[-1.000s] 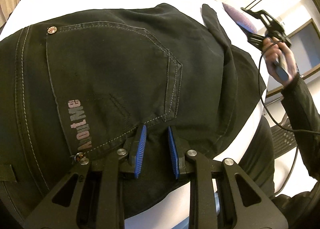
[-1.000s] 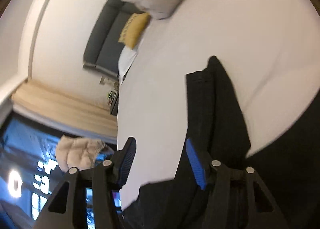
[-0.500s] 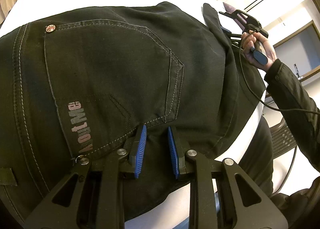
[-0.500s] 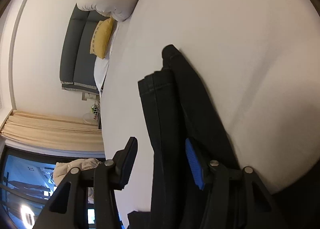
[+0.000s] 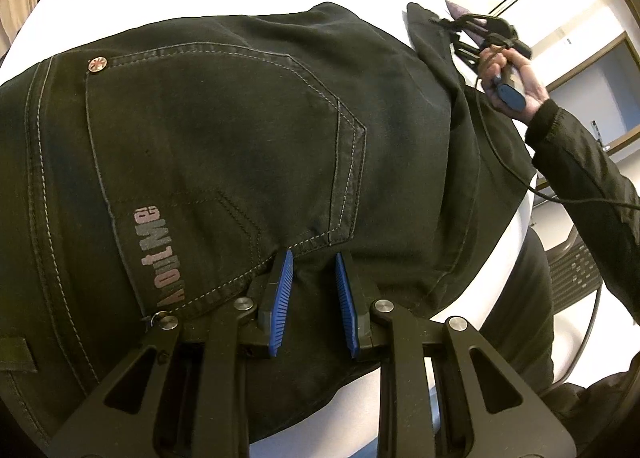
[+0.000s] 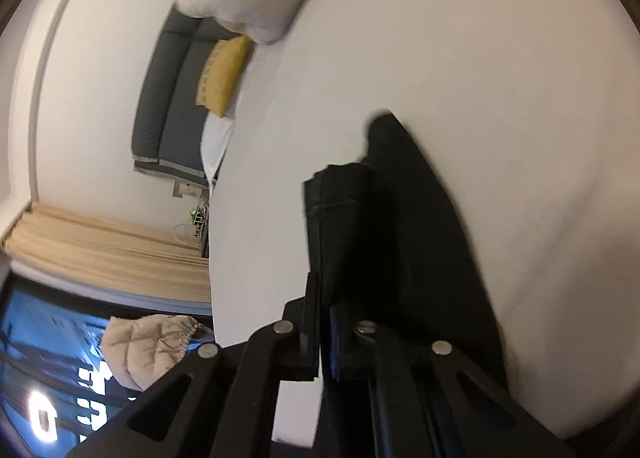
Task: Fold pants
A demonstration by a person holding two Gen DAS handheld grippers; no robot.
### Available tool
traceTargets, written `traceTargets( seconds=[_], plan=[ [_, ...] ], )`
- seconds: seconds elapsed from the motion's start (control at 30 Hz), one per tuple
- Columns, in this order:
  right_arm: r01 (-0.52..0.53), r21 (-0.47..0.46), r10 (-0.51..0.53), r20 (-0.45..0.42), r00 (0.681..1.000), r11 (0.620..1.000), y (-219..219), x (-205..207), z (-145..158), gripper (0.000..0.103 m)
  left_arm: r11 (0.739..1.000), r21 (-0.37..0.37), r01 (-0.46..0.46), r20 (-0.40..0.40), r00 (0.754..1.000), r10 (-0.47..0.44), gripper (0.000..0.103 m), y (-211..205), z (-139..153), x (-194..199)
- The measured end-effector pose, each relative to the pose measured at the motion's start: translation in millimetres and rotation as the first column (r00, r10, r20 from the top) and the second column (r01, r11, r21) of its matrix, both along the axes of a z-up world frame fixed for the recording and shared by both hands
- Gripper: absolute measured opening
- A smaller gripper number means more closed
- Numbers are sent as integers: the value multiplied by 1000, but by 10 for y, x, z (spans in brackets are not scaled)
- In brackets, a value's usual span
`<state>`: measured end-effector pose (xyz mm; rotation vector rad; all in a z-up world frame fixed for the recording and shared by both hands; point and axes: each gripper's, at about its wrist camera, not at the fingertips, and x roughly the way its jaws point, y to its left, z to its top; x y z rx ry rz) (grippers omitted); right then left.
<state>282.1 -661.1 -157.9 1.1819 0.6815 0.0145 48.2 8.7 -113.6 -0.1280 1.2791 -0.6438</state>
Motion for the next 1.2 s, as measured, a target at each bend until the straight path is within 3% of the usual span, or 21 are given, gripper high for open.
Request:
traceTargets(
  seconds=[0.17,0.33,0.63,0.8,1.07,1.2],
  plan=[
    [94,-33,-91,76,993,995,-235,-538,338,5,1000,8,8,11,1000,-8,22,-12,4,-5],
    [220,-23,-216,126,968,975,-524,-1436,498,5,1000,8,11,9,1000,-11,22,-18,-7,-2],
    [455,17,-455,57,889,890,-694,-2883,128,5,1000,23,3,2,1000,-3,22,-48,-6,11],
    [497,41,-497,0,868,867,-739,-3154,-132,5,999,30,-17,1,1000,17,22,-61,-9,2],
    [506,62,-507,11,862,860,-655,-3095,-91,5,998,53,-29,1,1000,29,22,-75,0,-10],
    [534,71,-533,-32,846,843,-697,-3121,-178,4,997,65,-29,0,1000,29,22,-115,14,-16]
  ],
)
